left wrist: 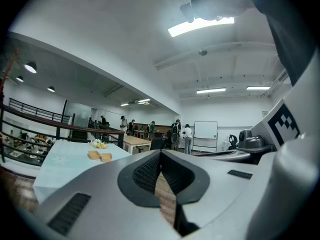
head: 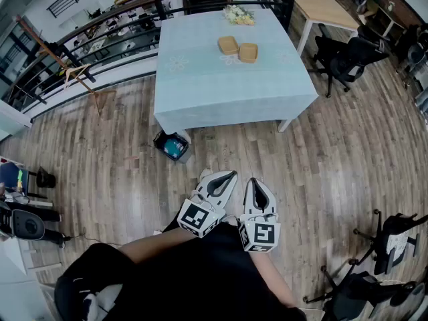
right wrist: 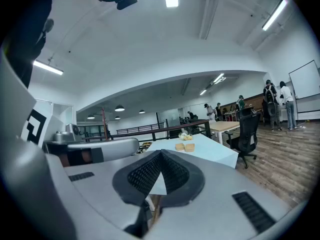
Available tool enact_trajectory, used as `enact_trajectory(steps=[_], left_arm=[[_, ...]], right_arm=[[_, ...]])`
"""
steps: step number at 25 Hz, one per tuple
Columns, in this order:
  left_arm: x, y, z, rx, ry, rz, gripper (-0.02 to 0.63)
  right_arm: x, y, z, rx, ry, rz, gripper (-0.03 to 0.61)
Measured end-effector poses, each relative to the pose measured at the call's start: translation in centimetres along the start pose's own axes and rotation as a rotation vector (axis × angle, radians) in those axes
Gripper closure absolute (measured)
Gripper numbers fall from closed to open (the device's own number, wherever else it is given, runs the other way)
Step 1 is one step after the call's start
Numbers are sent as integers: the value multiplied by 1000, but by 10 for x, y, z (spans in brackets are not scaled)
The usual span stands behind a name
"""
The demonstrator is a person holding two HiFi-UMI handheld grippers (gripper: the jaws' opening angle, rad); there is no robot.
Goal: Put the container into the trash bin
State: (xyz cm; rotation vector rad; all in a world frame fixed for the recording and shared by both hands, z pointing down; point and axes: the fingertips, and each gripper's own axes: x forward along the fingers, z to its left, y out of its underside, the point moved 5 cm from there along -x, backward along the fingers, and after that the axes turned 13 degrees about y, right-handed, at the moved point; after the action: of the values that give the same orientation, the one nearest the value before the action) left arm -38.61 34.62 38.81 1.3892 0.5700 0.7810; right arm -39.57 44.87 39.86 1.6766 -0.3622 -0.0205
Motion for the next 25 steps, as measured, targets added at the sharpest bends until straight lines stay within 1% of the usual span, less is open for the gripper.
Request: enact_trajectory(steps=[3,6,9,13,16,19,22,25], left_arm=[[9,8,6,-19,9,-15,598],[16,8,20,-35,8,-19,598],[24,11,38,-46,10,-17,599],[43,14,71,-74,9,-20,598],[61,13,103,-87,6,-21,598],[80,13,142,-111,6,-27,598],[102,8,185,-126,9,-23,598],[118,2,232,-132,12,-12,598]], right_arm=[[13,4,-6,6,-7,7,546],[28,4,-9,44,-16,11,546],[47,6,-16,90,5,22,545],[83,8,-24,93,24,56,543],[119,6,-28,80,26,73,543],[161,3,-25,53,11,105,543],[207,-6,-26,34,-1,125,543],[254,-18,-24,42,6,128,543]])
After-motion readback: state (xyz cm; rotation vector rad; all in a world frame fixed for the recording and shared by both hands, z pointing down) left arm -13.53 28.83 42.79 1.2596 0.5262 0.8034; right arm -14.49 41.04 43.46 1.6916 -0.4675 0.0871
